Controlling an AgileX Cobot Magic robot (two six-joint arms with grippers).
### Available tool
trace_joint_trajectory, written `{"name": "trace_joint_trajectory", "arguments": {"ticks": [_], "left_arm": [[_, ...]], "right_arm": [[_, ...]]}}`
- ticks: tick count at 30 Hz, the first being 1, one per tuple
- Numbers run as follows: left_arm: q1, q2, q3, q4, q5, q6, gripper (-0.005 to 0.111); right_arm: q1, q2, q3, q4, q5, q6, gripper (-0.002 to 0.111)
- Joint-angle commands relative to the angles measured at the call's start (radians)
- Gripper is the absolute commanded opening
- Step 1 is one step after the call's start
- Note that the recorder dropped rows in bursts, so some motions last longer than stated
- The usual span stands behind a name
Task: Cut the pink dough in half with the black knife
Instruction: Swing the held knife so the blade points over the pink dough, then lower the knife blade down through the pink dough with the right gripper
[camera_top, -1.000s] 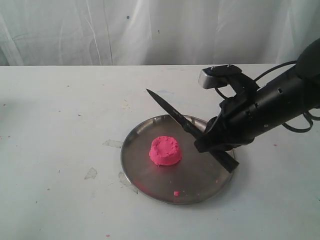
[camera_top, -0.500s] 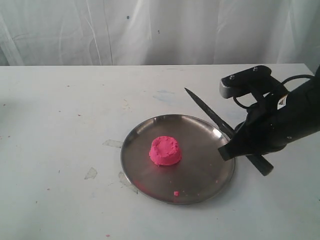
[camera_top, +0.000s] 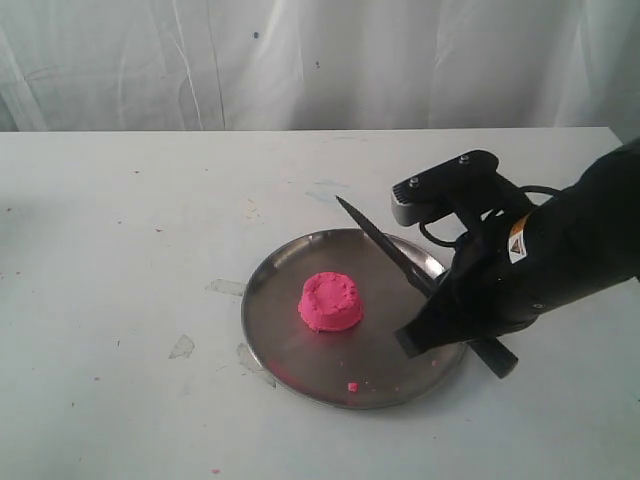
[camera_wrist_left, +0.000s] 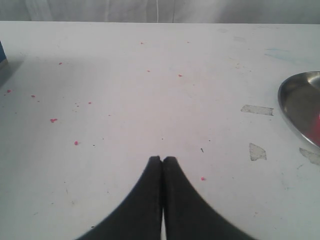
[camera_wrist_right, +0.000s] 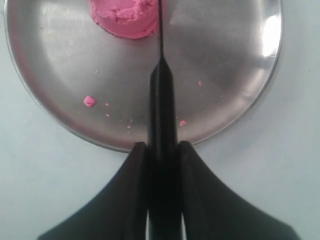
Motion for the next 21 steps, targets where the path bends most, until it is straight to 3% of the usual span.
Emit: {"name": "trace_joint_trajectory", "arguments": {"ticks": [1,14,21], "left_arm": [[0.003,-0.001,0.003,-0.011,0.001,0.000,0.000],[0.003,-0.001,0.003,-0.011,0.001,0.000,0.000],[0.003,-0.001,0.003,-0.011,0.001,0.000,0.000]], "right_arm": [[0.008,0.008,0.005,0.014,-0.009,-0.014,0.000],[0.008,0.147,-0.132,0.100,0.102,-0.199,0.000],[0.008,0.207,-0.132,0.131,0.069,-0.214,0.000]]}}
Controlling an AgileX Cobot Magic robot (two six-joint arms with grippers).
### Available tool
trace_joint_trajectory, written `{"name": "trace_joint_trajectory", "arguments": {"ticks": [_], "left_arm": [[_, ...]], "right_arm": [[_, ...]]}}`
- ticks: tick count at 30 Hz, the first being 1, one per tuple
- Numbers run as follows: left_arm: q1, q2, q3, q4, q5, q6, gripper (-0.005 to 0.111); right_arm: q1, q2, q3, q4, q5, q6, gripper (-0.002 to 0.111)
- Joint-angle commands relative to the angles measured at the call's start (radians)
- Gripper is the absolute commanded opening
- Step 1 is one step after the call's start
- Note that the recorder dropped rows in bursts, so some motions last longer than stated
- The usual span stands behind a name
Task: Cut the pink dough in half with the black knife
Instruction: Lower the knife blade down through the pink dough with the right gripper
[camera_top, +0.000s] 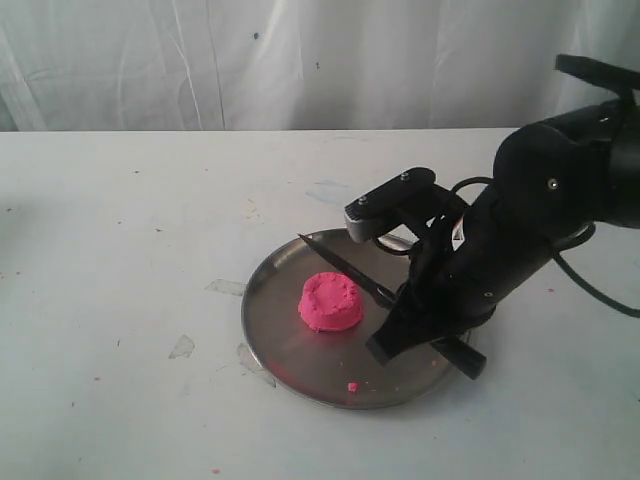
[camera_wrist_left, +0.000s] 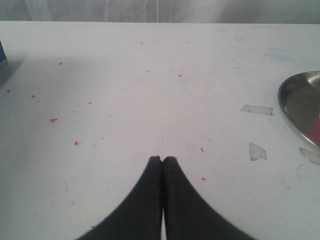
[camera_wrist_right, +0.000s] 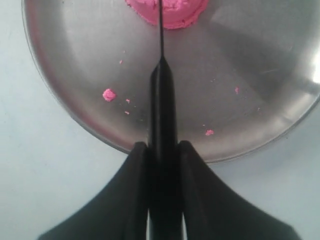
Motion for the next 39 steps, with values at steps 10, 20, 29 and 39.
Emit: {"name": "trace_joint_trajectory", "arguments": {"ticks": [10,20,29,39], "left_arm": [[0.003,-0.001,0.003,-0.011,0.001,0.000,0.000],[0.003,-0.001,0.003,-0.011,0.001,0.000,0.000],[0.003,-0.001,0.003,-0.011,0.001,0.000,0.000],[0.003,-0.001,0.003,-0.011,0.001,0.000,0.000]], "right_arm": [[0.001,0.048,-0.008,0.044,-0.046,-0.054,0.000],[0.001,0.063,-0.008,0.046,-0.083,-0.054,0.000],[0.001,0.151,-0.008,0.048,-0.102,-0.055,0.000],[0.001,0.187,-0.008,0.048,-0.148,-0.055,0.000]]}}
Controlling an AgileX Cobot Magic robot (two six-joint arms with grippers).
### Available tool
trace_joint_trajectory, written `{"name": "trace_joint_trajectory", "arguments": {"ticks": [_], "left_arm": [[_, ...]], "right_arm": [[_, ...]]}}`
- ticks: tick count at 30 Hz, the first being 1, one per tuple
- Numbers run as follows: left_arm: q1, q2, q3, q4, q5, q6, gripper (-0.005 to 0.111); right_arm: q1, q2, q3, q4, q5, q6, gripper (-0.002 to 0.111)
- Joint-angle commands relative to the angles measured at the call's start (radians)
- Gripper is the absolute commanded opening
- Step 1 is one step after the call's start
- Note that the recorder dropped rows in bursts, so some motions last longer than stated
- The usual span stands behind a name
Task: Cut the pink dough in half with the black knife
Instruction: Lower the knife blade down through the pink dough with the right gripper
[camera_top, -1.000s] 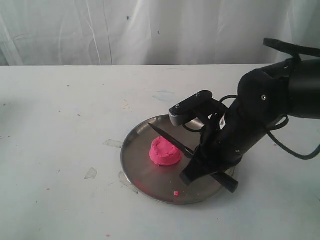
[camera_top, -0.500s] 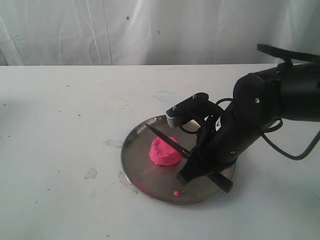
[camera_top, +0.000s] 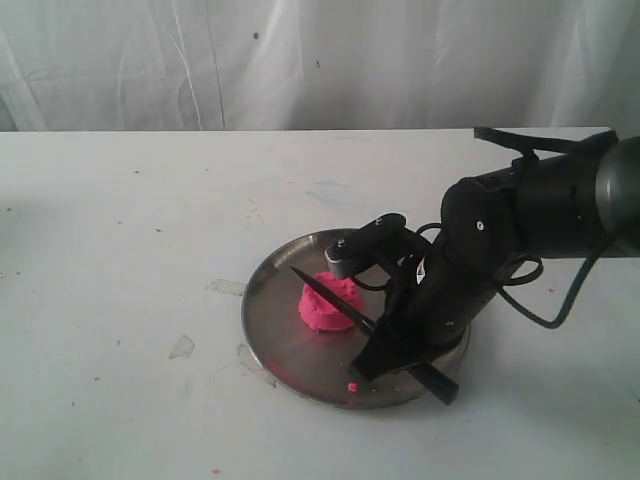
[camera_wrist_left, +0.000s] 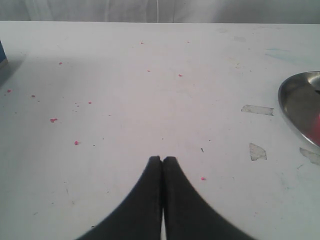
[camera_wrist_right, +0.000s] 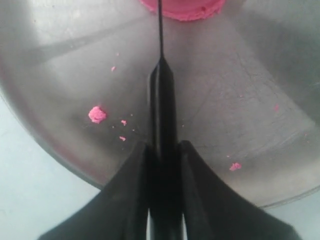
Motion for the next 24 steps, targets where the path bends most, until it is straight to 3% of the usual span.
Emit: {"name": "trace_joint_trajectory", "arguments": {"ticks": [1,24], "left_arm": [[0.003,-0.001,0.003,-0.011,0.001,0.000,0.000],[0.003,-0.001,0.003,-0.011,0.001,0.000,0.000]], "right_arm": [[0.001,-0.005,-0.006,0.000,-0.036,-0.010,0.000],[0.001,0.027,-0.008,-0.037,-0.070,-0.001,0.000]]}}
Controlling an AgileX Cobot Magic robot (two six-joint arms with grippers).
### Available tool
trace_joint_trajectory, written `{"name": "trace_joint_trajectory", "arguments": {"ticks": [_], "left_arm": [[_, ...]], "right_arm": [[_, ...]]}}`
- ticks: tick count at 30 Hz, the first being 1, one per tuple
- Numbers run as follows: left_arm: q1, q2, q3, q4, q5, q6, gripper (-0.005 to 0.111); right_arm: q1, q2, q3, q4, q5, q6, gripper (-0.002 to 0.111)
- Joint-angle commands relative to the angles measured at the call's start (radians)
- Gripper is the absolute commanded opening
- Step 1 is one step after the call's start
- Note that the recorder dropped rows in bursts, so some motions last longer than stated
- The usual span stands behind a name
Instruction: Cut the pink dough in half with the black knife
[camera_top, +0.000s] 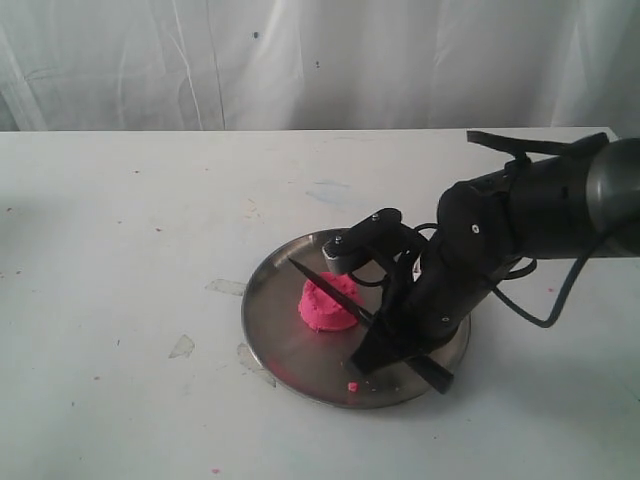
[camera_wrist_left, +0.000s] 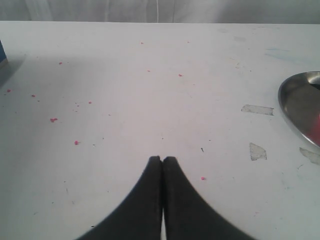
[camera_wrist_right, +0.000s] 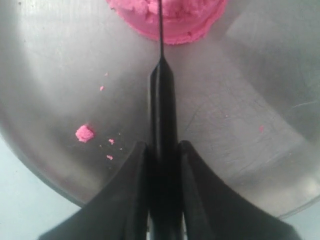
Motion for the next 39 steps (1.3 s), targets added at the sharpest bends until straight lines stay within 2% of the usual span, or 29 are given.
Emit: {"name": "trace_joint_trajectory", "arguments": {"ticks": [1,19,23,26,29,32,36,39], "left_arm": [[0.003,-0.001,0.003,-0.011,0.001,0.000,0.000],[0.003,-0.001,0.003,-0.011,0.001,0.000,0.000],[0.003,-0.001,0.003,-0.036,-0.042,-0.016,0.000],[0.003,-0.001,0.003,-0.154,-0.110,-0.117,0.000],[0.003,-0.001,0.003,-0.296,-0.166,-0.295,0.000],[0.003,-0.001,0.003,-0.330,-0.177,-0.347,0.000],[0.001,-0.001,-0.075,-0.335,-0.067,-0.393,0.000],[-0.010,-0.001,-0.181,-0.335,0.009,-0.266,0.000]], "right_arm": [[0.001,0.013,-0.002,-0.008,-0.020,-0.003,0.000],[-0.001,0.015,-0.002,-0.008,-0.028,-0.003,0.000],[-0.001,0.015,-0.002,-0.005,-0.030,-0.005,0.000],[-0.001,0.015,-0.002,-0.005,-0.030,-0.003,0.000],[-0.001,0.015,-0.002,-0.005,-0.030,-0.003,0.000],[-0.001,0.015,-0.002,-0.005,-0.030,-0.003,0.000],[-0.001,0.015,-0.011,-0.018,-0.024,0.016,0.000],[-0.001,0.015,-0.025,-0.020,-0.016,0.023,0.000]]}}
